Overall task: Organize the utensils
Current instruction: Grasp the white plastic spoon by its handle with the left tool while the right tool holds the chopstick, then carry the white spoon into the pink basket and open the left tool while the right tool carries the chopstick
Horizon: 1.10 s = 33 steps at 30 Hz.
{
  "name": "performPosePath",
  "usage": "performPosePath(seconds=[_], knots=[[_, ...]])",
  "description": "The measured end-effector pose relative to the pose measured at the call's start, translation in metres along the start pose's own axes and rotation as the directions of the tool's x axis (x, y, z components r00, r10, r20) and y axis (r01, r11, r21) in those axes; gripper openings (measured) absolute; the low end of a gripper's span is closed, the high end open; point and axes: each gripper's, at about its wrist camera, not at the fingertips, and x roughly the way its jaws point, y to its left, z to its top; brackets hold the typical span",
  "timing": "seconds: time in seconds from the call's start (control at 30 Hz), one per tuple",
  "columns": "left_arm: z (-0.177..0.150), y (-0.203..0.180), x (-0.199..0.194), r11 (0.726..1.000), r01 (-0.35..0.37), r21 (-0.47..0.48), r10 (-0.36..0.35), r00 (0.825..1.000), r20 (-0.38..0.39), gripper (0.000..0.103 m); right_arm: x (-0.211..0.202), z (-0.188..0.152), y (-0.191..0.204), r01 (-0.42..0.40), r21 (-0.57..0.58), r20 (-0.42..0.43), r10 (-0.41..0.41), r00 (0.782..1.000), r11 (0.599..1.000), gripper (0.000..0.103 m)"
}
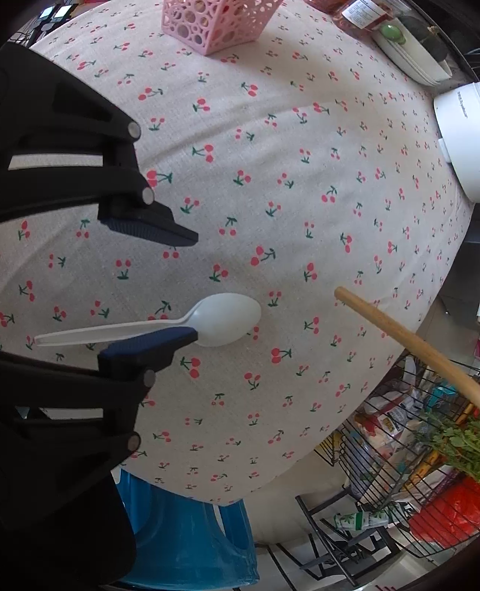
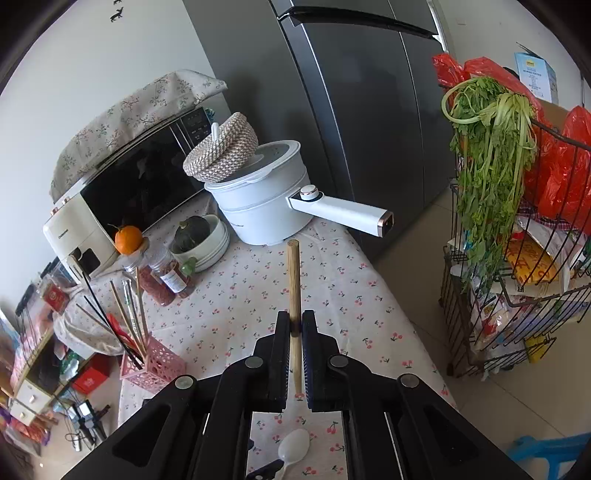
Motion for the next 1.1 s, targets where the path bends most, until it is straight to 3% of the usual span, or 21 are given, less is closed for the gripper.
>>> performPosePath(seconds=[0.43,0.5,0.83,1.1], knots=[[0.026,-0.021,0.015,0.998,0.012,0.069,-0.011,1.0,-0.024,0.047,-0.001,0.003,-0.016,0.005,0.04,-0.003,-0.005,1.0,0.999,0.006],[0.027,-0.022,0.021,0.998,-0.014,0.069,0.016,0.999,-0.036,0.039,0.0,0.002,-0.016,0.003,0.041,-0.007,-0.003,1.0,0.999,0.006],[0.016,0.011,-0.003,1.0,-0.028,-0.006,0.028,0.998,0.06,0.036,0.005,0.001,-0.012,-0.015,0.044,-0.017,0.015,1.0,0.999,0.006],[0.0,0.044,-0.051,0.997,-0.05,-0.051,0.059,0.981,0.186,0.036,0.012,-0.001,0.008,-0.07,0.025,-0.03,0.071,0.997,0.997,0.006]])
